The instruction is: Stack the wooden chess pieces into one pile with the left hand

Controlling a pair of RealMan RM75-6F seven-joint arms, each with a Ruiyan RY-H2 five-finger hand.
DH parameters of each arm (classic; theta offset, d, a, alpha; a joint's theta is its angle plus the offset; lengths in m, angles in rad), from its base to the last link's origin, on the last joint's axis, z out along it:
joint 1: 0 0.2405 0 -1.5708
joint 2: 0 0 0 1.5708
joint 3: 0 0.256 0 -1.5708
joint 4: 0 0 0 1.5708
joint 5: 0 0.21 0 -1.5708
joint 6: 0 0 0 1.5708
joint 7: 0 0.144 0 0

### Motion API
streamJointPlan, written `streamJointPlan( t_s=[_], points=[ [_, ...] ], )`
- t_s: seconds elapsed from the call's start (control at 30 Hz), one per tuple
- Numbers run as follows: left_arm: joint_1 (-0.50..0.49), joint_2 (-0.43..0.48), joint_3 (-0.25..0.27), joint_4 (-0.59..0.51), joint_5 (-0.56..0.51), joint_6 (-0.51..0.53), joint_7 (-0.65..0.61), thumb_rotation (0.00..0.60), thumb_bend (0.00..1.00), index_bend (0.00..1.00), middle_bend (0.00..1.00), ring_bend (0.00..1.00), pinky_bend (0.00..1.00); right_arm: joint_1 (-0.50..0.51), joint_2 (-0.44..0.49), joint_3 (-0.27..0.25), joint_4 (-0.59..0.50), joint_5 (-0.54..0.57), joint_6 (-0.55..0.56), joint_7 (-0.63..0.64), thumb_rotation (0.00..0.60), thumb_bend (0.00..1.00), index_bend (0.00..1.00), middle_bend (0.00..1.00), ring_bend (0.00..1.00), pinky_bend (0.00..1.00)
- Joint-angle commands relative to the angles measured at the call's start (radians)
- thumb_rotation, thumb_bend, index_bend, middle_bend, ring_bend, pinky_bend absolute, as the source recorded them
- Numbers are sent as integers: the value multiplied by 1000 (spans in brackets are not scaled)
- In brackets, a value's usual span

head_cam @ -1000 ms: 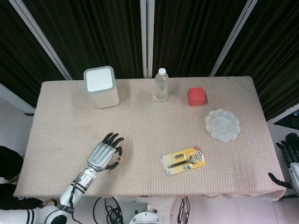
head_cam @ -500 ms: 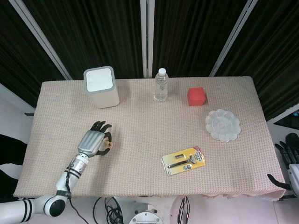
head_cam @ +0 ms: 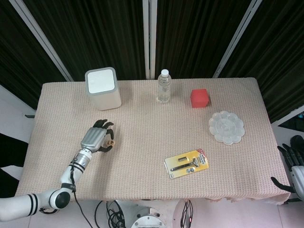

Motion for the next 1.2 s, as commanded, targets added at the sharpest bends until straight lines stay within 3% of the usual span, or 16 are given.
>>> streamJointPlan(
  t_s=[0.03,1.2],
  points=[
    [-6,-3,2,7,-10,-3,4,600,282,505,137,0,0,-1,-1,-1,2,0,0,3,600,158,0,0,0,0],
    [-22,19,41,25,-44,-6,-17,600,283,464,137,0,0,-3,-2,-1,3,4,2,1,600,158,0,0,0,0]
  ],
)
